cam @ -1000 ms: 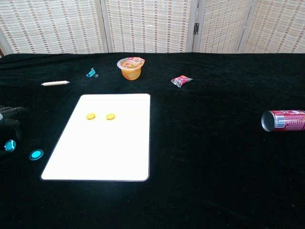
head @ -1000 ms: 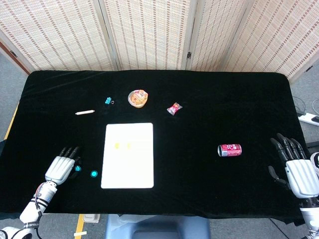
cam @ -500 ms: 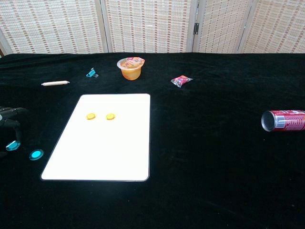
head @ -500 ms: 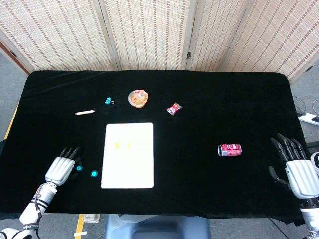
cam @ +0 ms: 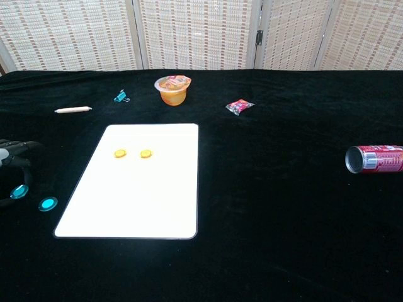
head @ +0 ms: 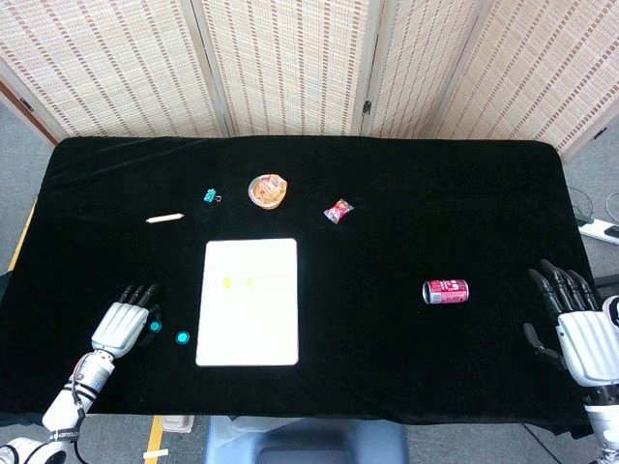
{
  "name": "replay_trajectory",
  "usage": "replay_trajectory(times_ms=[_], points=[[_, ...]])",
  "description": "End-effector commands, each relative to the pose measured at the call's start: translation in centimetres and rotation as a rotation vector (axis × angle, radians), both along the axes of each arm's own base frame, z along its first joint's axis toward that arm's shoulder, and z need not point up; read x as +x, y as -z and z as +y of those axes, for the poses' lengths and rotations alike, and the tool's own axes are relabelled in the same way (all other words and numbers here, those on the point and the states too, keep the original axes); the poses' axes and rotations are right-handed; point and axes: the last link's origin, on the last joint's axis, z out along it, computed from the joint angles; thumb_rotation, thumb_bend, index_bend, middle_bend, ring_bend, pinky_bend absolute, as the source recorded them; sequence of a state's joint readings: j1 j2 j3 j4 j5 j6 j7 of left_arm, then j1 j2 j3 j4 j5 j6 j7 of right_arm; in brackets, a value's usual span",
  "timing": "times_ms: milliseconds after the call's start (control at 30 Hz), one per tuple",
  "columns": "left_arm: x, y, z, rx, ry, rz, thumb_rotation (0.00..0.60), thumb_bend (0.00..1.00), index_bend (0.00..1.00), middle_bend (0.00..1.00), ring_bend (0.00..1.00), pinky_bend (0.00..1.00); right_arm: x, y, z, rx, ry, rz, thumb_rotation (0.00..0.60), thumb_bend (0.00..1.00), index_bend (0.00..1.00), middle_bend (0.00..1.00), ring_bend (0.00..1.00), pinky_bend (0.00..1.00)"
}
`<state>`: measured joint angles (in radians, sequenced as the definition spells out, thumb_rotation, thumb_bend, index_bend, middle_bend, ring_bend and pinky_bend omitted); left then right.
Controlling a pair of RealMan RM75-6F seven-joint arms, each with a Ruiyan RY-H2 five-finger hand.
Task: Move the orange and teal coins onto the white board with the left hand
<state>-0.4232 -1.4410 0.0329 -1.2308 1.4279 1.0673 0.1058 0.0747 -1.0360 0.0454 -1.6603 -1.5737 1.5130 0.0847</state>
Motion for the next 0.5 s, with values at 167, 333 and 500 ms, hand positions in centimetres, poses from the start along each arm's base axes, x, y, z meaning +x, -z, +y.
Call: replay_trajectory(times_ms=[167,333,500], points=[[0.8,-0.3,0.4,0.002,0.022,-0.010,0.600,0.41,0.48,0.05,0.00,0.00,0.0,-0.1,0.0,-0.005,-0.002,0.001,0.600,0.46,0.00,0.01,0.00,0.00],[3.0,-1.0,1.5,-0.010,0.066,-0.048,0.600,0.41,0.48,0.05,0.00,0.00,0.0,-0.2,-0.1,-0.007,-0.004,0.001,0.600,0.46,0.00,0.01,0.00,0.00],[6.2,-1.0,3.1,-0.031,0.133,-0.071,0.600,0.41,0.48,0.05,0.00,0.00,-0.1,-0.2,-0.1,-0.005,-0.003,-0.001,0.600,0.46,0.00,0.01,0.00,0.00]])
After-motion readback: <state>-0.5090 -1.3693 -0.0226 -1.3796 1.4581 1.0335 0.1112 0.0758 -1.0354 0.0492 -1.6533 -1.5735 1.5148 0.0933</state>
